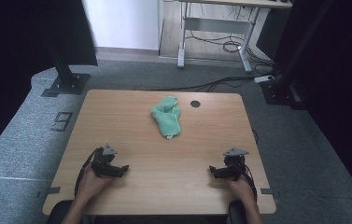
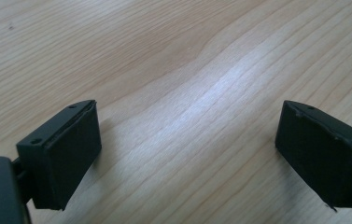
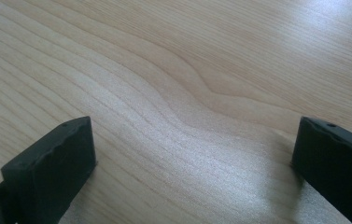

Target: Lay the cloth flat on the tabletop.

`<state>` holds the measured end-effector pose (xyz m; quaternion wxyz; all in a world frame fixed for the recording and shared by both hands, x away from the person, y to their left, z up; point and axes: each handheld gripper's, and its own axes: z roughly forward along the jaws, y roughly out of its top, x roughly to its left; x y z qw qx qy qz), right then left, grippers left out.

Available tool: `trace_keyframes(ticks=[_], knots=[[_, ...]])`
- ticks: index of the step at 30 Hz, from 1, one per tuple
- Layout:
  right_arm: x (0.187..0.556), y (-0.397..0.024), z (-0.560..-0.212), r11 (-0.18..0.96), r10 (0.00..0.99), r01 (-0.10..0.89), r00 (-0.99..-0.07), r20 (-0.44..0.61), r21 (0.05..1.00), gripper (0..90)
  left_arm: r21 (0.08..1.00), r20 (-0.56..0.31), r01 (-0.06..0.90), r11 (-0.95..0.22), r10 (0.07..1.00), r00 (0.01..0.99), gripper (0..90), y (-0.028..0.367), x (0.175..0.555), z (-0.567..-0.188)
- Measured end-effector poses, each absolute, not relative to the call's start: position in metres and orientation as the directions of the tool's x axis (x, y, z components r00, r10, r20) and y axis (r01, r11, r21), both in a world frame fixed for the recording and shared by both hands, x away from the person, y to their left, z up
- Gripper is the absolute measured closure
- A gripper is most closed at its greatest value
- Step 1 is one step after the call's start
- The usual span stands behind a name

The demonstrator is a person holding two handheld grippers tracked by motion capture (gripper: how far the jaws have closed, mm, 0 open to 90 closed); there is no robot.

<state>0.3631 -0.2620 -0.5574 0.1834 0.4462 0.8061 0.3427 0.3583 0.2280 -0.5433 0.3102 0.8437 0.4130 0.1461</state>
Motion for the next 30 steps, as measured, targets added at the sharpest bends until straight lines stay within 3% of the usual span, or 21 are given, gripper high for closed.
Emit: trace_keyframes(ticks=[16,30], knots=[[0.364,-0.261,-0.557,0.366,0.845,0.594,-0.534,0.01,0.717,0.0,0.673,-0.06,0.574,-0.466,0.74,0.67,17.7,0.21,0.372,-0.526],[0.364,-0.261,-0.557,0.366,0.845,0.594,-0.534,0.01,0.717,0.0,0.705,-0.062,0.512,-0.491,0.676,0.734,28.4,0.165,0.399,-0.507]])
